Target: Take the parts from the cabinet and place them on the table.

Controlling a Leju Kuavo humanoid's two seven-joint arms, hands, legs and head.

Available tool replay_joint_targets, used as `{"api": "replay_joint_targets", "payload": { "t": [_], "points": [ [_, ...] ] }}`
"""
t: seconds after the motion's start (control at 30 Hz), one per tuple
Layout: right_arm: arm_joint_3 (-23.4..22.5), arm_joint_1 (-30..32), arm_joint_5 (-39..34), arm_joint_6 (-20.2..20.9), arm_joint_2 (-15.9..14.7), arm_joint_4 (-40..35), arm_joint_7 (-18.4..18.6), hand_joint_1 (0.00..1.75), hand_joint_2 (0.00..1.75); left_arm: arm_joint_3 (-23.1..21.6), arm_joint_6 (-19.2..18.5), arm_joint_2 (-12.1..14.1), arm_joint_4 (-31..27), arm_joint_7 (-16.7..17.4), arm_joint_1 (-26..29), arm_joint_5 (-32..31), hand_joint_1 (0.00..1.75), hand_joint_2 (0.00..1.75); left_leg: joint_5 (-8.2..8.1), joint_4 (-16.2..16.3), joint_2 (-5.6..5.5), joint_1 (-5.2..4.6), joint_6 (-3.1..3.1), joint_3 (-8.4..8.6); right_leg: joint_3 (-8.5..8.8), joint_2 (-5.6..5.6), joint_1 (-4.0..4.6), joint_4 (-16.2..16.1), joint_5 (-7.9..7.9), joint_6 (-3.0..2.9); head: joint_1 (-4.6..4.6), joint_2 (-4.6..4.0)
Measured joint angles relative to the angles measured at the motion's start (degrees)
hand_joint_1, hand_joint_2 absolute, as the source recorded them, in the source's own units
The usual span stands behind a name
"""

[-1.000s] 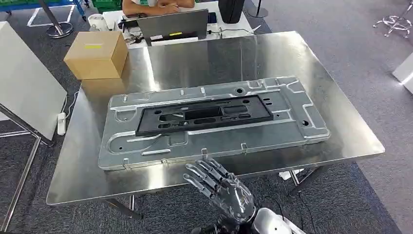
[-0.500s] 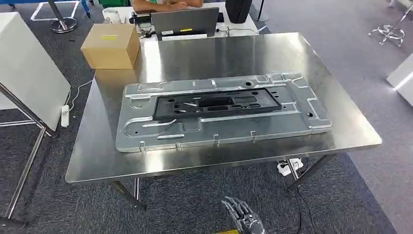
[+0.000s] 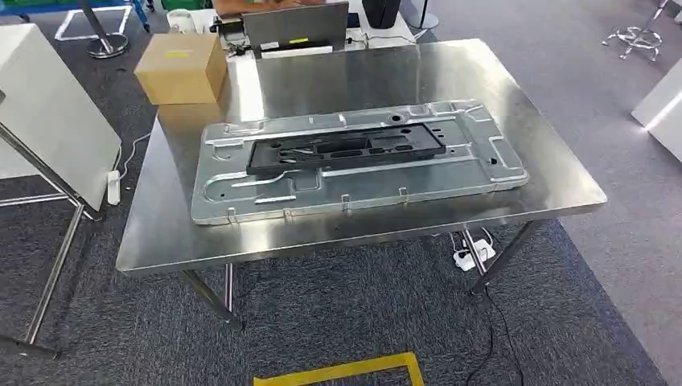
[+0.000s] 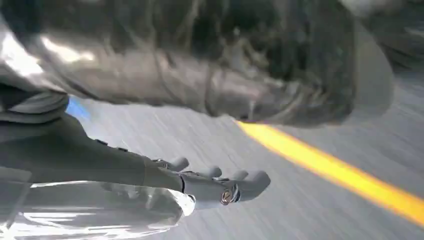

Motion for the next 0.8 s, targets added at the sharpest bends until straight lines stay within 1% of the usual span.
{"api": "replay_joint_targets", "payload": {
  "t": [0.03,0.07,0.1,0.13,0.17,0.2,0.23,0.27,0.3,0.33,0.37,0.4,0.43,0.47,0.5,0.53,0.57,0.6,0.63,0.67,0.7,0.73,0.77,0.8],
  "points": [
    [-1.64,-0.08,-2.98,1.48,0.33,1.24,4.66,0.0,0.0,-0.02,-0.29,0.27,0.02,1.06,-0.24,-1.04,0.0,0.0,-2.63,3.79,0.01,0.19,-0.26,-0.52,-0.77,-0.14,0.03,0.05,0.61,0.03,0.04,0.0],
    [-3.6,-0.13,-5.99,1.85,0.81,2.06,9.08,0.0,0.0,-0.04,-0.44,0.49,0.04,1.95,-0.43,-2.08,0.0,0.0,-3.64,7.09,0.01,0.29,-0.5,-0.85,-1.74,-0.25,0.02,0.22,1.2,0.08,0.02,0.0],
    [-6.27,-0.16,-9.29,1.5,1.24,2.61,12.39,0.0,0.0,-0.04,-0.63,0.7,0.07,2.5,-0.51,-2.84,0.0,0.0,-2.68,8.76,0.01,0.39,-0.76,-0.46,-2.76,-0.33,-0.04,0.53,1.8,0.18,0.02,0.0],
    [-8.53,-0.19,-11.24,1.1,1.62,2.9,13.69,0.0,0.0,-0.04,-0.75,0.99,0.09,2.83,-0.6,-3.09,0.0,0.0,-0.39,8.2,0.02,0.56,-0.97,0.97,-3.96,-0.33,-0.15,0.98,2.34,0.37,0.02,0.0],
    [-11.3,-0.36,-12.65,0.67,2.13,3.38,14.37,0.0,1.75,-0.02,-0.81,1.31,0.09,3.05,-0.71,-3.37,0.0,0.0,2.3,5.37,0.02,0.71,-1.17,3.64,-5.17,-0.3,-0.31,1.61,2.86,0.61,0.0,0.0],
    [-12.96,-0.52,-13.57,0.19,2.43,3.64,14.26,0.0,1.75,-0.02,-0.75,1.51,0.09,3.29,-0.79,-3.52,0.0,0.0,3.77,0.88,0.02,0.89,-1.28,7.15,-6.28,-0.18,-0.44,2.28,3.2,0.92,0.02,0.0],
    [-14.67,-0.67,-14.61,-0.03,2.82,3.75,13.43,0.0,1.75,-0.02,-0.33,1.82,0.07,3.42,-0.86,-3.98,0.0,0.0,2.74,-4.56,-0.04,1.06,-1.36,11.06,-6.87,-0.07,-0.46,3.07,3.54,1.3,0.0,0.0],
    [-15.82,-0.68,-14.82,0.21,2.98,3.81,12.48,0.0,1.75,-0.02,-0.2,2.2,0.0,3.68,-0.91,-4.27,0.0,0.0,0.82,-9.23,-0.13,0.5,-1.26,13.75,-7.62,0.12,-0.35,3.83,3.77,1.67,-0.02,0.0],
    [-17.01,-0.73,-14.81,0.71,3.48,4.01,11.56,0.0,1.75,-0.06,-0.09,2.52,-0.22,4.0,-0.84,-4.59,0.0,0.0,0.45,-9.29,-0.26,0.41,-0.33,13.29,-7.61,0.09,-0.27,3.86,4.19,2.06,0.07,0.0],
    [-17.71,-0.75,-14.4,1.15,3.8,4.12,10.48,0.0,1.75,-0.13,-0.17,3.12,-0.5,4.12,-0.65,-4.53,0.0,0.0,0.58,-9.34,-0.21,0.38,-0.14,12.97,-7.7,0.05,-0.28,3.85,4.66,2.34,0.11,0.0],
    [-17.98,-0.77,-13.81,1.48,4.31,4.21,9.62,0.0,1.75,-0.15,-0.55,3.79,-0.59,3.98,-0.53,-4.18,0.0,0.0,0.89,-9.0,-0.21,0.2,0.35,12.62,-7.74,0.07,-0.23,3.65,5.25,2.71,0.04,0.0],
    [-18.26,-0.66,-13.11,1.83,4.74,4.38,8.88,0.0,1.75,-0.17,-0.88,4.26,-0.74,3.51,-0.37,-3.27,0.0,0.0,1.55,-9.29,-0.14,0.48,1.04,12.1,-7.95,0.14,-0.24,3.67,5.7,3.07,0.18,0.0],
    [-18.39,-0.92,-11.88,2.4,4.96,4.62,8.0,0.0,1.75,-0.24,-1.11,4.81,-0.85,2.68,-0.37,-2.09,0.0,0.0,2.3,-9.3,0.33,0.59,1.63,11.49,-8.49,0.48,-0.62,4.59,3.86,3.29,0.02,0.0],
    [-18.33,-1.04,-10.77,2.88,5.76,4.62,7.02,0.0,1.75,-0.22,-1.31,5.36,-0.85,1.95,-0.24,-1.07,0.0,0.0,2.84,-9.29,0.36,0.58,2.25,10.73,-9.1,0.51,-0.58,6.58,0.35,3.4,0.13,0.0],
    [-18.03,-1.35,-9.45,3.29,6.25,4.62,5.99,0.0,1.75,-0.24,-2.22,6.1,-0.85,1.24,-0.01,0.06,0.0,0.0,3.5,-9.25,0.46,0.57,2.49,9.96,-9.81,0.57,-0.62,10.12,-3.66,3.54,0.09,0.0],
    [-17.39,-1.52,-7.75,3.55,6.96,4.62,4.55,0.0,1.75,-0.24,-3.55,6.87,-0.85,0.88,0.07,0.32,0.0,0.0,4.21,-9.18,0.46,0.48,2.56,9.05,-10.49,0.62,-0.62,14.23,-6.8,3.65,0.15,0.0],
    [-16.84,-1.55,-6.86,3.36,7.32,4.68,3.14,0.0,1.75,-0.26,-5.04,7.39,-0.83,0.71,0.15,0.41,0.0,0.0,4.82,-9.09,0.46,0.4,2.61,8.16,-10.93,0.88,-0.6,17.61,-8.24,3.71,0.04,0.0],
    [-16.15,-1.77,-5.77,3.42,7.7,4.69,1.39,0.0,1.75,-0.26,-6.45,8.0,-0.79,0.49,0.28,0.43,0.0,0.0,5.6,-8.88,0.44,0.21,2.55,6.94,-10.72,0.99,-0.56,20.28,-7.73,3.67,0.13,0.0],
    [-15.77,-1.94,-5.59,3.4,7.7,4.71,0.53,0.0,1.75,-0.26,-6.65,8.27,-0.76,0.38,0.35,0.41,0.0,0.0,6.18,-8.64,0.45,0.13,2.44,6.24,-9.47,0.97,-0.52,19.99,-5.74,3.55,0.07,0.0],
    [-15.62,-2.16,-5.53,3.38,7.81,4.73,-0.1,0.0,1.75,-0.26,-6.73,8.55,-0.7,0.25,0.37,0.41,0.0,0.0,6.7,-8.37,0.47,0.06,2.3,5.25,-7.3,0.97,-0.45,17.74,-3.39,3.26,0.11,0.0],
    [-15.55,-2.38,-5.5,3.38,8.09,4.73,-0.39,0.0,1.75,-0.26,-6.8,8.75,-0.68,0.22,0.39,0.41,0.0,0.0,7.2,-8.07,0.46,0.05,2.12,4.36,-4.17,0.97,-0.38,13.71,-1.63,2.85,0.09,0.0],
    [-15.35,-2.63,-5.46,3.31,8.24,4.73,-0.5,0.0,1.75,-0.26,-6.8,8.94,-0.68,0.2,0.38,0.41,0.0,0.0,7.7,-7.73,0.44,0.05,1.93,3.65,0.15,1.06,-0.25,7.81,-1.39,2.36,0.07,0.0],
    [-15.12,-2.79,-5.37,3.44,8.24,4.75,-0.56,0.0,1.75,-0.24,-6.84,8.99,-0.68,0.18,0.47,0.41,0.0,0.0,8.08,-7.44,0.4,-0.2,1.61,3.13,3.18,0.96,0.19,2.49,-3.6,1.93,0.09,0.0],
    [-14.83,-2.82,-5.37,3.44,8.37,4.77,-0.58,0.0,1.75,-0.26,-6.84,9.14,-0.66,0.16,0.51,0.41,0.0,0.0,8.51,-7.43,0.45,-0.13,1.23,3.0,3.87,0.99,0.2,0.72,-4.15,1.86,0.0,0.0]
  ]
}}
